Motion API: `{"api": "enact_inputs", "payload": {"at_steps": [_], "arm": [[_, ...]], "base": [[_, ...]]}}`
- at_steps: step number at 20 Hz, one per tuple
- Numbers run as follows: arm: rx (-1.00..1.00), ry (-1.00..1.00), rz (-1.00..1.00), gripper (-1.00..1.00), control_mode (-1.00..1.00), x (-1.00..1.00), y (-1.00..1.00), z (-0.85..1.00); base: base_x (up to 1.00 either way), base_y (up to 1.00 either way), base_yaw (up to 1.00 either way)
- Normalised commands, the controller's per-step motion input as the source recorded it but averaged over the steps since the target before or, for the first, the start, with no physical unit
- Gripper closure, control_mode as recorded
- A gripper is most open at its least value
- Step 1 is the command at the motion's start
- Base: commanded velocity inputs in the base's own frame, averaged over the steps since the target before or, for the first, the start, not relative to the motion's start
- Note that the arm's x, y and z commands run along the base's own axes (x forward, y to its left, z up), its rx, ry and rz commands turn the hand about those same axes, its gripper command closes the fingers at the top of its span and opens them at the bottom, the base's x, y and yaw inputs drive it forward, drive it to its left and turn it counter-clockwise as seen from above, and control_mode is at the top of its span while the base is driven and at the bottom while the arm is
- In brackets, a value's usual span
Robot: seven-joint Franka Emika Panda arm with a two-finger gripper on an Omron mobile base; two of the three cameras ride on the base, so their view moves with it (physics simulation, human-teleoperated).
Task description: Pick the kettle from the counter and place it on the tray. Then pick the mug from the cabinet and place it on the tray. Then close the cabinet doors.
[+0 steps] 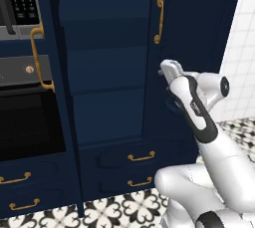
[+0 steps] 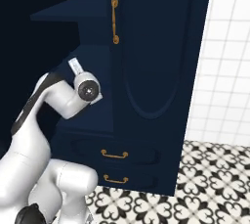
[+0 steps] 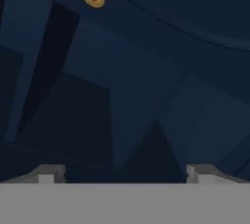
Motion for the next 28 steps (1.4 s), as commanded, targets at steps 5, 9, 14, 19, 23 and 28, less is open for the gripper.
{"api": "enact_inputs", "payload": {"at_steps": [5,9,14,19,23,28], "arm": [[-0.66,-0.07,0.17,-1.00,-1.00,-1.00,0.28,0.54],[-0.69,-0.08,0.26,-1.00,-1.00,-0.97,0.48,0.34],[-0.70,-0.24,0.31,-1.00,-1.00,-0.74,0.52,0.14],[-0.64,-0.23,0.21,-1.00,-1.00,-0.99,0.52,0.00],[-0.55,-0.23,0.15,-1.00,-1.00,-1.00,0.72,-0.28],[-0.49,-0.21,0.15,-1.00,-1.00,-0.90,0.91,-0.30]], "base": [[0.00,0.00,0.00],[0.00,0.00,0.00],[0.00,0.00,0.00],[0.00,0.00,0.00],[0.00,0.00,0.00],[0.00,0.00,0.00]]}}
